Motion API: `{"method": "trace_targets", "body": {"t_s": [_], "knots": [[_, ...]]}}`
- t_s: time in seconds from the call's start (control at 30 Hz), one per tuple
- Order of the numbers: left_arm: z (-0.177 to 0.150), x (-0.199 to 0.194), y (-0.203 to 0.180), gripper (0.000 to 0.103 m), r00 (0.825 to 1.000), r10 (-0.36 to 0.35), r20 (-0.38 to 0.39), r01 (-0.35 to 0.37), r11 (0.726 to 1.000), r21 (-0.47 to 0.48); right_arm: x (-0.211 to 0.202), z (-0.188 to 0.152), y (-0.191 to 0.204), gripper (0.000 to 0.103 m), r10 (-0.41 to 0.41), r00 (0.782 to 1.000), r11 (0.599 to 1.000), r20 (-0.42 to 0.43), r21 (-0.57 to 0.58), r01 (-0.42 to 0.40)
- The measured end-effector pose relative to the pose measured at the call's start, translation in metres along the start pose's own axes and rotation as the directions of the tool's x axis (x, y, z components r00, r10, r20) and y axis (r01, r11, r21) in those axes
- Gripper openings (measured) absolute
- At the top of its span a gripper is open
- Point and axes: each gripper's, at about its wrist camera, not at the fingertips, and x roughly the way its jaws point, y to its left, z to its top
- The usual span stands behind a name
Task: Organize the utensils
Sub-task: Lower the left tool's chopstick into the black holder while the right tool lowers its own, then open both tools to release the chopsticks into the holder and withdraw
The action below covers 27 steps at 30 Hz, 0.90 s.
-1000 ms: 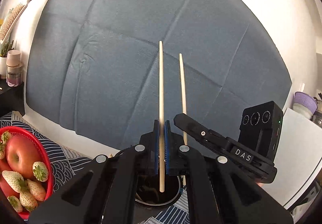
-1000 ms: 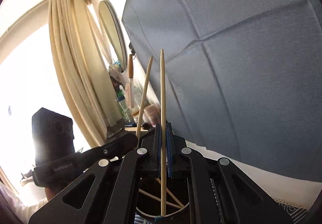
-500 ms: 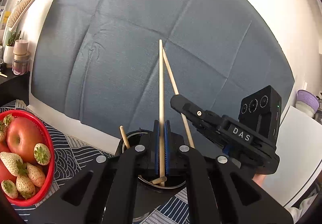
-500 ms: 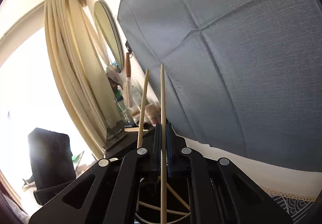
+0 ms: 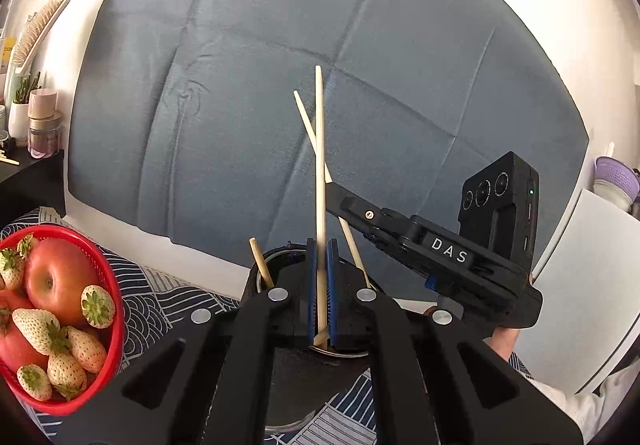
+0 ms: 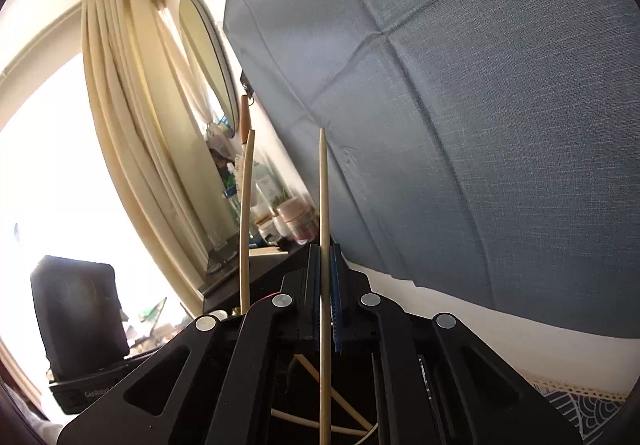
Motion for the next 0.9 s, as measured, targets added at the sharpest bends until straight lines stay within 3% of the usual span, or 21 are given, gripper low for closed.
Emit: {"method": "trace_targets", "body": {"t_s": [0.27,0.4,0.47,0.5,0.53,0.6,0.67,0.73,0.77,0.9], "knots": [[0.002,-0.012,-0.011,0.005,0.996,0.06,-0.062,-0.054,0.993,0.102,-0.026,-0.009,0.031,0.005,-0.053,0.996,0.99,-0.074,-0.138,0.042],[0.004,-0.026,-0.014,0.009,0.992,0.091,-0.086,-0.081,0.99,0.118,-0.036,-0.011,0.05,0.009,-0.151,0.977,0.972,-0.149,-0.2,0.12],[0.009,-0.036,-0.016,0.024,0.992,0.102,-0.08,-0.092,0.988,0.123,-0.044,-0.007,0.06,0.011,-0.197,0.968,0.96,-0.157,-0.234,0.157],[0.011,-0.039,-0.018,0.029,0.99,0.111,-0.086,-0.098,0.986,0.135,-0.049,-0.005,0.064,0.022,-0.215,0.964,0.954,-0.155,-0.245,0.173],[0.013,-0.042,-0.02,0.038,0.987,0.128,-0.093,-0.113,0.982,0.153,-0.054,-0.002,0.068,0.041,-0.229,0.961,0.95,-0.152,-0.251,0.186],[0.016,-0.05,-0.026,0.05,0.981,0.168,-0.101,-0.144,0.968,0.208,-0.064,0.003,0.077,0.058,-0.252,0.956,0.943,-0.147,-0.258,0.209],[0.017,-0.062,-0.031,0.068,0.975,0.193,-0.108,-0.162,0.955,0.25,-0.072,0.006,0.086,0.064,-0.284,0.948,0.932,-0.142,-0.274,0.238],[0.015,-0.072,-0.035,0.083,0.969,0.214,-0.123,-0.173,0.945,0.278,-0.079,0.008,0.093,0.083,-0.309,0.94,0.922,-0.142,-0.287,0.26],[0.013,-0.077,-0.036,0.09,0.965,0.227,-0.133,-0.181,0.939,0.292,-0.083,0.006,0.096,0.085,-0.323,0.936,0.915,-0.141,-0.297,0.271],[0.001,-0.094,-0.03,0.096,0.947,0.267,-0.18,-0.206,0.932,0.299,-0.094,-0.002,0.109,0.087,-0.418,0.9,0.873,-0.126,-0.331,0.359]]}}
